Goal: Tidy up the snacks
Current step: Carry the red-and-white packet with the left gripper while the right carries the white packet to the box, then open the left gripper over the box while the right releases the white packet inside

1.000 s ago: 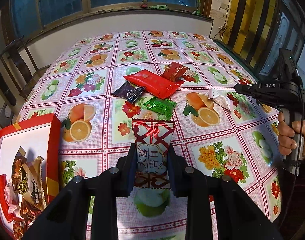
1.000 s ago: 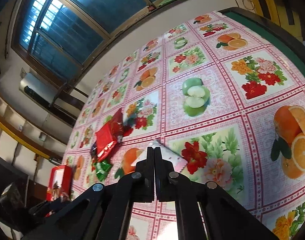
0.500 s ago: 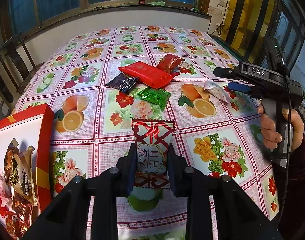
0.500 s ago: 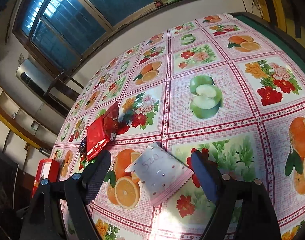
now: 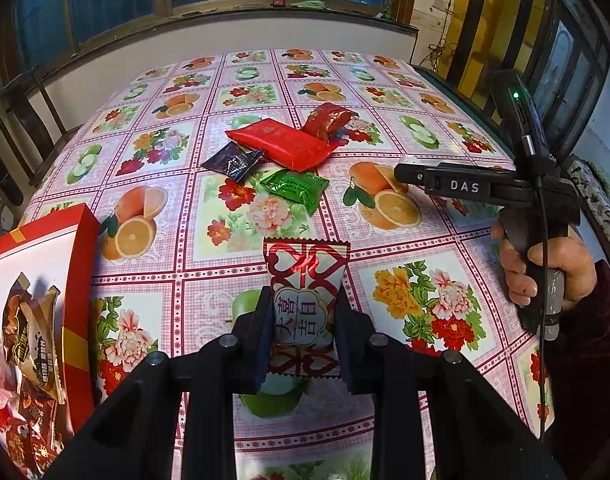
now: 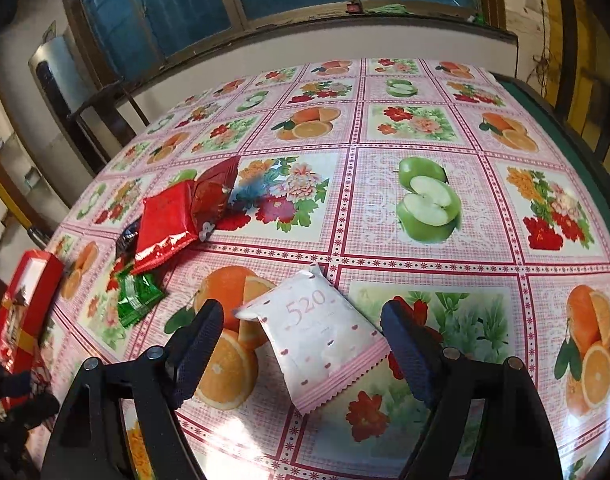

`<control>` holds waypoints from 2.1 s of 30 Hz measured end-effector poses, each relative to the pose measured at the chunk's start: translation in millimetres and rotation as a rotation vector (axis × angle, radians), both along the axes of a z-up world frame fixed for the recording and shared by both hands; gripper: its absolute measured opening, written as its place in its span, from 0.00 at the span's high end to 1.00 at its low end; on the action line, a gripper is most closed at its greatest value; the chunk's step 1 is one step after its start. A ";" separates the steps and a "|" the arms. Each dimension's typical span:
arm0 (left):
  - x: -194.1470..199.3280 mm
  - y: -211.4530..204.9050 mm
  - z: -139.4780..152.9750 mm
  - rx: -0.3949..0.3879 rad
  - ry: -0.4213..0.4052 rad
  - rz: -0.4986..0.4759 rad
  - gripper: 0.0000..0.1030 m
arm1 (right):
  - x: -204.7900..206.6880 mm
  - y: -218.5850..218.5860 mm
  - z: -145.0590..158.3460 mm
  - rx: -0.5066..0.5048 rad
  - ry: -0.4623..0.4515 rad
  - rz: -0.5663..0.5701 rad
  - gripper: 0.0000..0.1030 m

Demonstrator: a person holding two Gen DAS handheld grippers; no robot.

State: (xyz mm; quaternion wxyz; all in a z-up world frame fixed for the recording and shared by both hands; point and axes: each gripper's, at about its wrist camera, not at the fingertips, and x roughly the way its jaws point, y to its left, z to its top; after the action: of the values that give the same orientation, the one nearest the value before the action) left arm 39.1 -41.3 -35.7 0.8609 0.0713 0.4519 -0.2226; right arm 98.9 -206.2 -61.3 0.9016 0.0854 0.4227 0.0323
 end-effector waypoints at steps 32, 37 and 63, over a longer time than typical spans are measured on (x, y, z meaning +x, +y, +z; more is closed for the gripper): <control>-33.3 146.1 40.5 -0.033 -0.188 0.247 0.74 | -54.3 177.5 63.0 0.662 -0.183 0.384 0.65; -34.3 205.7 37.9 -0.012 -0.197 0.367 0.74 | -49.2 253.3 63.4 0.634 -0.152 0.481 0.65; -40.3 207.9 41.3 0.087 -0.277 0.392 0.26 | 3.4 113.3 36.2 0.081 -0.070 0.155 0.52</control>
State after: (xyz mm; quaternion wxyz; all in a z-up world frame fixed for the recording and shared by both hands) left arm -1.1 166.6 5.7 0.9375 0.0491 0.3440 -0.0195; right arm 102.3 -92.9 -25.1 0.9064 0.0878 0.3948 0.1223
